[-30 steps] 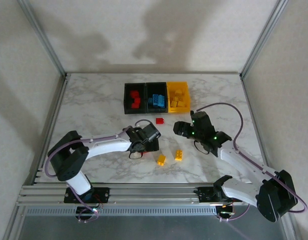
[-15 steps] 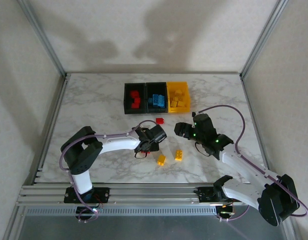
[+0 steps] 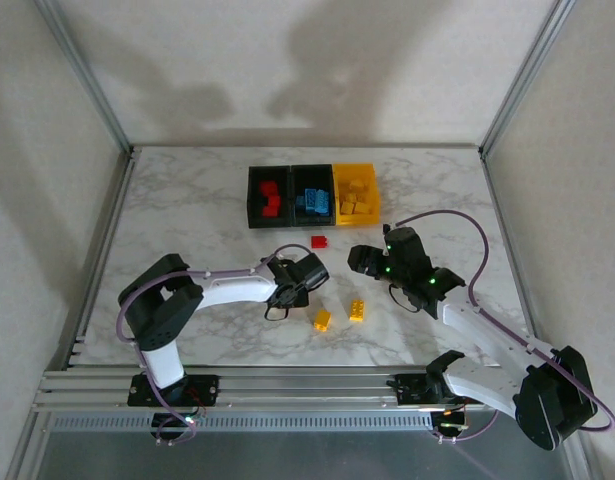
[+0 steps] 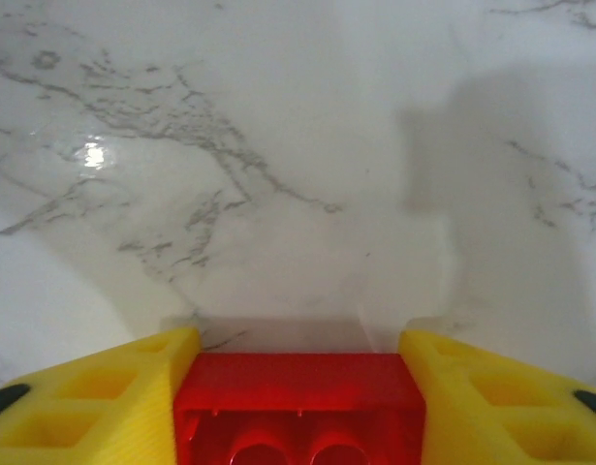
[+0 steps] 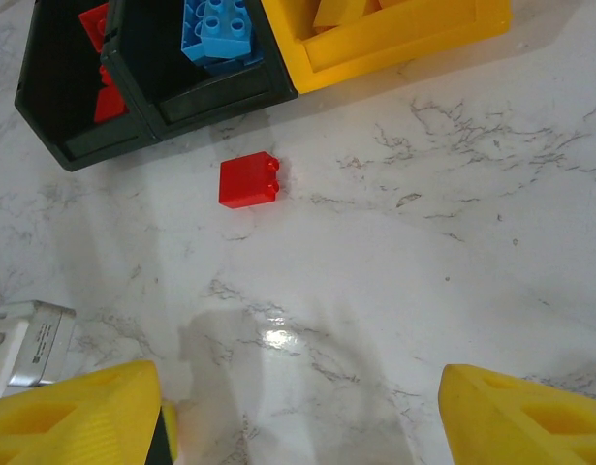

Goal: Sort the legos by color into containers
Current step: Pick up the lego from the middle-left of the table, then place the lego in the container.

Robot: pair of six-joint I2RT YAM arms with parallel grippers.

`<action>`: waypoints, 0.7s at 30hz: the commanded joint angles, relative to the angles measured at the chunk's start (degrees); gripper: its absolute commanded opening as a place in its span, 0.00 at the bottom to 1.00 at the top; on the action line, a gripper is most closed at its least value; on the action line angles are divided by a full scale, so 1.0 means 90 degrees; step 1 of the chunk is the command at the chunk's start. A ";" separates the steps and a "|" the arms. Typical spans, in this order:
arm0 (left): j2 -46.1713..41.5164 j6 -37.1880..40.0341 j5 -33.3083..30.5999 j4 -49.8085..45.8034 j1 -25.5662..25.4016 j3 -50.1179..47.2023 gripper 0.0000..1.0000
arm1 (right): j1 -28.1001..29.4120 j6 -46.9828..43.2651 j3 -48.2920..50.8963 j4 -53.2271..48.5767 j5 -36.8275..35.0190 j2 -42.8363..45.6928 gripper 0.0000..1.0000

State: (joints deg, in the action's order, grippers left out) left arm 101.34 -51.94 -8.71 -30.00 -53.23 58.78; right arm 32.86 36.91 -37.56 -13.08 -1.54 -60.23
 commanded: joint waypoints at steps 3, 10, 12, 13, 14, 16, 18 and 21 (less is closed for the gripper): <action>-0.0513 0.0128 -0.0340 -0.0402 -0.0019 -0.0006 0.45 | -0.0058 0.0079 -0.0250 0.0100 -0.0054 -0.0187 0.76; -0.0893 0.0837 -0.0854 -0.0973 0.0707 0.0640 0.40 | -0.0058 0.0116 -0.0214 0.0389 0.0258 -0.0242 0.76; -0.1077 0.1006 -0.0898 -0.0964 0.1038 0.0753 0.40 | -0.0048 0.0094 -0.0238 0.0509 0.0375 -0.0308 0.75; -0.1150 0.1118 -0.0875 -0.0928 0.1207 0.0831 0.40 | -0.0048 0.0077 -0.0267 0.0561 0.0426 -0.0377 0.75; -0.1194 0.1230 -0.0862 -0.0910 0.1360 0.0922 0.40 | -0.0048 0.0063 -0.0315 0.0573 0.0445 -0.0446 0.75; -0.1119 0.1509 -0.0896 -0.0932 0.1693 0.1243 0.40 | -0.0019 0.0057 -0.0410 0.0622 0.0478 -0.0596 0.75; -0.0899 0.1742 -0.0930 -0.1007 0.1978 0.1658 0.40 | 0.0019 0.0088 -0.0436 0.0713 0.0489 -0.0689 0.75; -0.0472 0.2054 -0.0882 -0.0951 0.2350 0.2264 0.40 | 0.0066 0.0148 -0.0465 0.0767 0.0486 -0.0795 0.74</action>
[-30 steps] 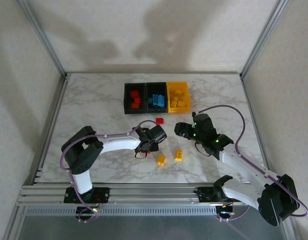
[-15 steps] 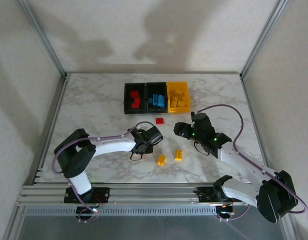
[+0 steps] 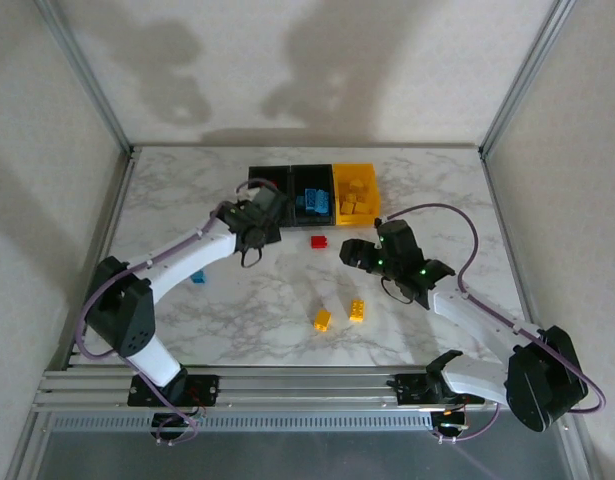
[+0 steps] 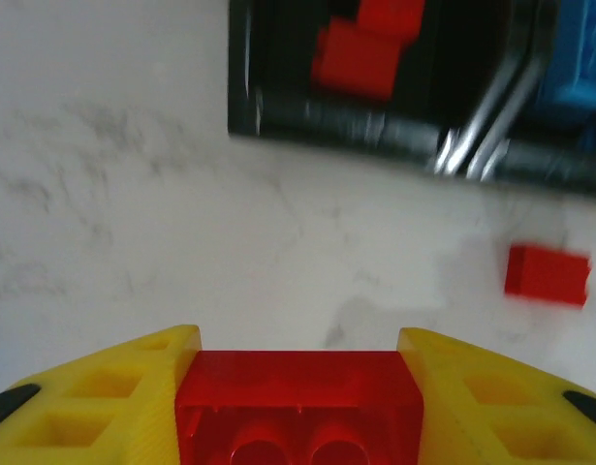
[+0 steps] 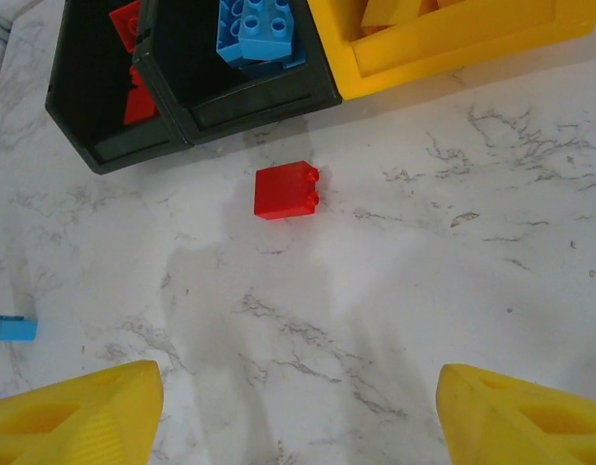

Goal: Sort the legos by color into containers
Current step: Place the lego in the container.

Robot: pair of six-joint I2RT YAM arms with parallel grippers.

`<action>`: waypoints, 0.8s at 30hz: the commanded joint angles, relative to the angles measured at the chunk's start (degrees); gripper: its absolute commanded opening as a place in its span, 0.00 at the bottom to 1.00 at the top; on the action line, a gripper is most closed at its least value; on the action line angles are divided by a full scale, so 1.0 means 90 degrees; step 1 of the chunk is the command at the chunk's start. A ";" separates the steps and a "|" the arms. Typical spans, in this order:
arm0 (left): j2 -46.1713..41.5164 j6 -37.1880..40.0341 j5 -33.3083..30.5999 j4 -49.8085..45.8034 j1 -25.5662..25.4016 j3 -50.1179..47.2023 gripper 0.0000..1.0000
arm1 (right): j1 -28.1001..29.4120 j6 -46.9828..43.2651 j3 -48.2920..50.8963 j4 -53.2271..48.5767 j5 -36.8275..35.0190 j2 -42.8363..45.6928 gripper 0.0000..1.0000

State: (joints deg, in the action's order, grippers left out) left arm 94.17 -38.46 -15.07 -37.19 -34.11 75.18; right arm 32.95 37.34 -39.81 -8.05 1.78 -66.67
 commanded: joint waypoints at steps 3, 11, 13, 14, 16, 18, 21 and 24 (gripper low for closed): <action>0.0984 0.0825 0.0048 -0.0209 0.0559 0.1180 0.40 | 0.0089 0.0118 -0.0236 0.0203 0.0084 -0.0139 0.74; 0.2837 0.1250 0.0212 -0.0672 0.0952 0.3343 0.41 | 0.0089 0.0110 -0.0302 0.0057 -0.0093 -0.0198 0.74; 0.3240 0.1282 0.0220 -0.0762 0.0994 0.3809 0.42 | 0.0090 0.0099 -0.0344 0.0056 -0.0091 -0.0264 0.74; 0.3414 0.1276 0.0216 -0.0825 0.1014 0.4007 0.42 | 0.0089 0.0101 -0.0353 0.0058 -0.0082 -0.0296 0.74; 0.3800 0.1296 0.0326 -0.0985 0.1054 0.4444 0.42 | 0.0089 0.0099 -0.0376 0.0084 -0.0066 -0.0352 0.74; 0.4096 0.1299 0.0376 -0.1153 0.1075 0.4843 0.42 | 0.0089 0.0090 -0.0382 0.0091 -0.0069 -0.0375 0.74; 0.4292 0.1291 0.0424 -0.1260 0.1075 0.5157 0.44 | 0.0089 0.0066 -0.0394 0.0043 -0.0100 -0.0344 0.74; 0.4284 0.1238 0.0386 -0.1253 0.1075 0.5189 0.57 | 0.0094 0.0035 -0.0363 0.0006 -0.0155 -0.0299 0.74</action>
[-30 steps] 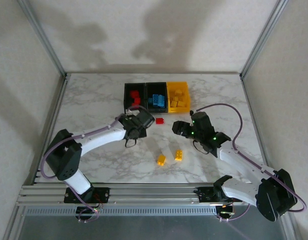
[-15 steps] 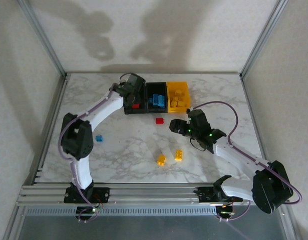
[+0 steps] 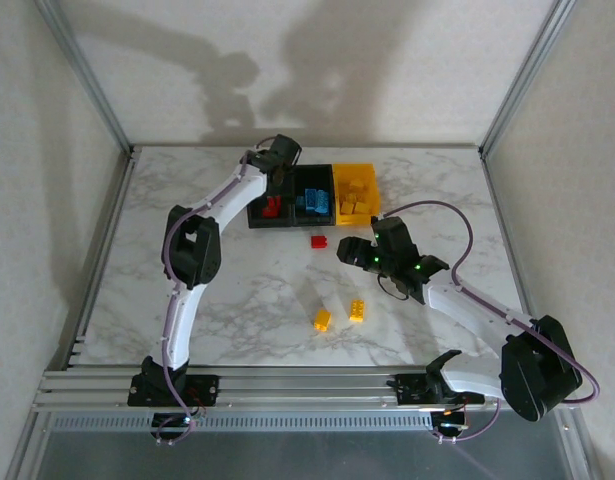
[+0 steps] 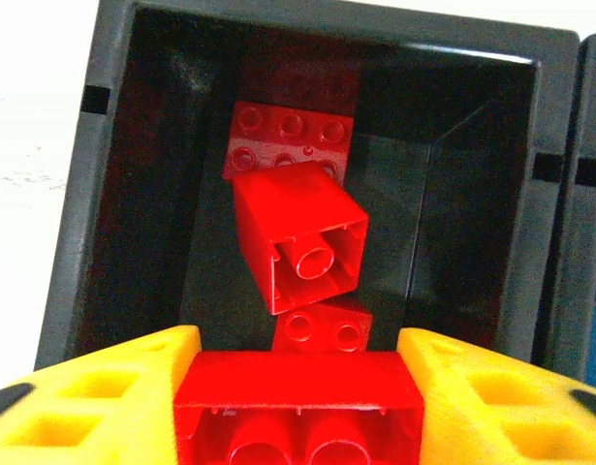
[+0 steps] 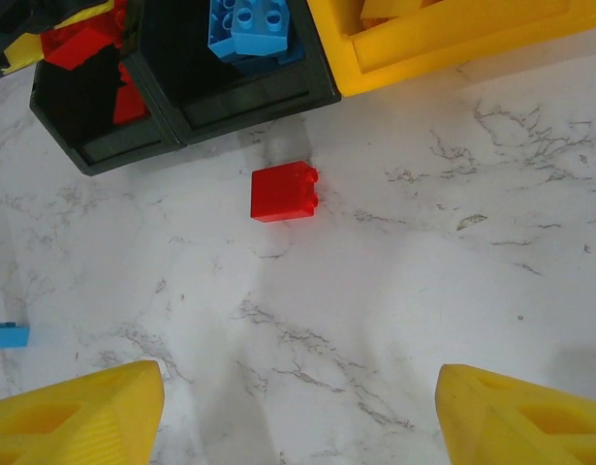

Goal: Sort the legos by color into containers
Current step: Place the lego in the container.

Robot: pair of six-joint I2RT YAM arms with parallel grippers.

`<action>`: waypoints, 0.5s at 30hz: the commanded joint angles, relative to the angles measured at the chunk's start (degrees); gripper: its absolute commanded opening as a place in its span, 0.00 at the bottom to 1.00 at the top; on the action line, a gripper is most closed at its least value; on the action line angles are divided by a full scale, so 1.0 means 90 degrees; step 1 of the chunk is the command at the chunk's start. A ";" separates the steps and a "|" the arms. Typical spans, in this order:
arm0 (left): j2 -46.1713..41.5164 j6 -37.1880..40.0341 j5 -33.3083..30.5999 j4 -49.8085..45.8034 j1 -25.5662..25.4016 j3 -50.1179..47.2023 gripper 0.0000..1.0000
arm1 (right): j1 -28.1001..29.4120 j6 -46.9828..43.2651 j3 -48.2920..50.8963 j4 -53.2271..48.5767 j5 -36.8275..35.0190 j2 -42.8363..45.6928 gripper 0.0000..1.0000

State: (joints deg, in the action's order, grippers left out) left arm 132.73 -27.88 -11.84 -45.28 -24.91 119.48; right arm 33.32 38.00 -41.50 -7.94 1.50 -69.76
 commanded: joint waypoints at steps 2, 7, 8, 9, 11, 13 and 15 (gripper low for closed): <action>-0.0079 0.0023 0.0059 -0.0389 0.0052 0.0294 0.62 | 0.0048 -0.0037 -0.0168 0.0021 -0.0118 0.0032 0.74; -0.0587 -0.0018 0.0083 -0.0344 0.0033 0.0217 0.65 | 0.0049 -0.0076 -0.0283 0.0072 -0.0071 -0.0117 0.75; -0.0749 -0.0018 0.0117 -0.0333 0.0026 0.0154 0.65 | 0.0048 -0.0107 -0.0341 0.0063 -0.0076 -0.0166 0.75; -0.0948 -0.0027 0.0150 -0.0276 0.0015 0.0021 0.66 | 0.0048 -0.0143 -0.0409 0.0031 -0.0119 -0.0211 0.75; -0.1444 -0.0032 0.0250 0.0004 -0.0029 -0.0464 0.68 | 0.0050 -0.0221 -0.0560 -0.0066 -0.0213 -0.0326 0.75; -0.2078 -0.0047 0.0349 0.0438 -0.0064 -0.1184 0.71 | 0.0065 -0.0292 -0.0704 -0.0143 -0.0268 -0.0456 0.75; -0.2820 -0.0126 0.0476 0.0951 -0.0055 -0.2139 0.75 | 0.0103 -0.0338 -0.0829 -0.0203 -0.0325 -0.0589 0.75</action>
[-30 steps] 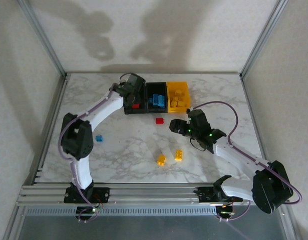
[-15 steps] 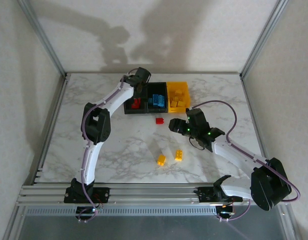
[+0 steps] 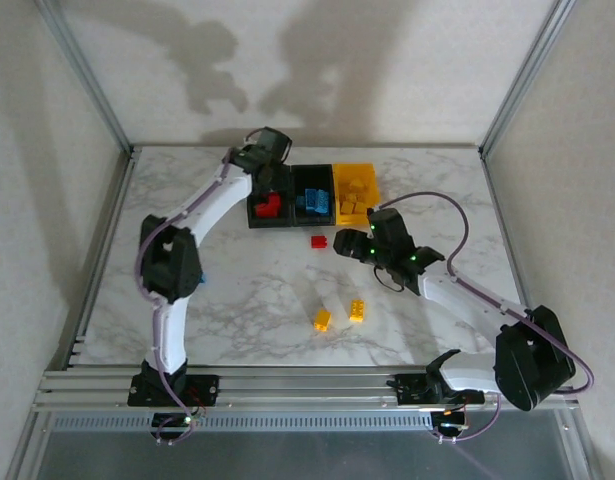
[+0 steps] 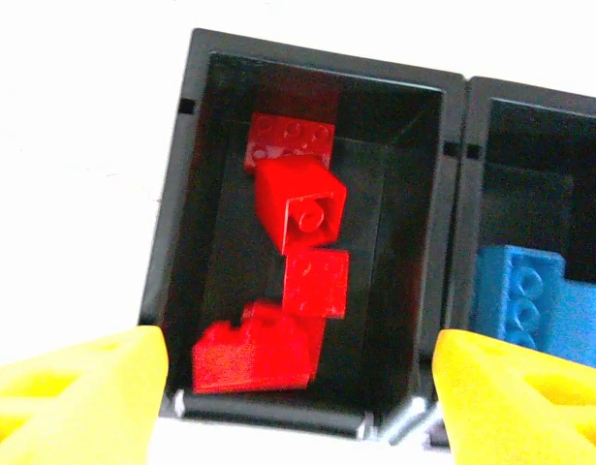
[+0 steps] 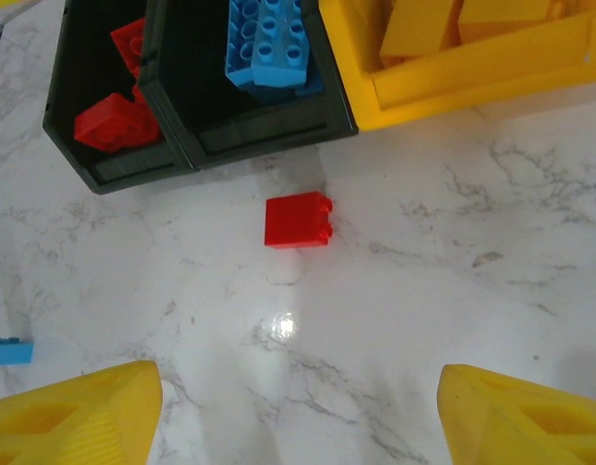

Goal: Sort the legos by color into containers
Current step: Place the lego in the container, then pick up the lego from the bottom-center of the table.

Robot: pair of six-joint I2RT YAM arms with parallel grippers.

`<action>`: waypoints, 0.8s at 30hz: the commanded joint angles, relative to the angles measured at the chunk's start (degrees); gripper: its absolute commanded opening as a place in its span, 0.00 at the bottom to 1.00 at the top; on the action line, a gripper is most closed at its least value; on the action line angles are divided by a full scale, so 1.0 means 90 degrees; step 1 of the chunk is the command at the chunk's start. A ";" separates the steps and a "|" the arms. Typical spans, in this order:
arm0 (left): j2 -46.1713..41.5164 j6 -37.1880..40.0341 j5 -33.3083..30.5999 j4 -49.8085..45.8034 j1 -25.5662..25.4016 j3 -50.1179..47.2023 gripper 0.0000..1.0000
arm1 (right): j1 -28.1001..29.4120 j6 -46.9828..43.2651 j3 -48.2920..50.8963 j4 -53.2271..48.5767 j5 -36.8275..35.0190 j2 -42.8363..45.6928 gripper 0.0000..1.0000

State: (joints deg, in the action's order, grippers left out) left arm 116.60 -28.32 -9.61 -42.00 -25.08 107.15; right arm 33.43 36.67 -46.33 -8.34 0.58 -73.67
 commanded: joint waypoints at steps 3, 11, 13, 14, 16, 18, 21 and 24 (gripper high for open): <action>-0.1992 -0.0209 0.0413 0.1165 -0.0026 -0.1974 0.77 | 0.0184 -0.0196 -0.0521 -0.0420 -0.0387 -0.0364 0.75; -0.3878 -0.0350 0.1998 0.2377 -0.0072 -0.4701 0.78 | 0.0441 0.0327 -0.0896 -0.2083 -0.0949 -0.0685 0.72; -0.4229 -0.0308 0.2537 0.2677 -0.0126 -0.5304 0.78 | 0.0505 0.0411 -0.0791 -0.2403 -0.0929 -0.0644 0.71; -0.4355 -0.0282 0.2711 0.2715 -0.0182 -0.5537 0.78 | 0.0554 0.0497 -0.0699 -0.2561 -0.0975 -0.0603 0.71; -0.4546 -0.0258 0.2888 0.2801 -0.0351 -0.5910 0.78 | 0.0591 0.0662 -0.0487 -0.2719 -0.0918 -0.0502 0.71; -0.4691 -0.0309 0.2946 0.2936 -0.0540 -0.6230 0.78 | 0.0620 0.0848 -0.0289 -0.2795 -0.0793 -0.0448 0.71; -0.4744 -0.0498 0.2978 0.3208 -0.0811 -0.6592 0.78 | 0.0680 0.1046 -0.0085 -0.2905 -0.0768 -0.0569 0.71; -0.4619 -0.0556 0.2789 0.3209 -0.1080 -0.6637 0.77 | 0.0927 0.1174 0.0128 -0.2929 -0.0855 -0.0879 0.70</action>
State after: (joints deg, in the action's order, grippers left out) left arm 75.26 -32.18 14.48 -16.40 -33.23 47.99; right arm 40.21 44.42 -46.85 -31.92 -6.26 -79.53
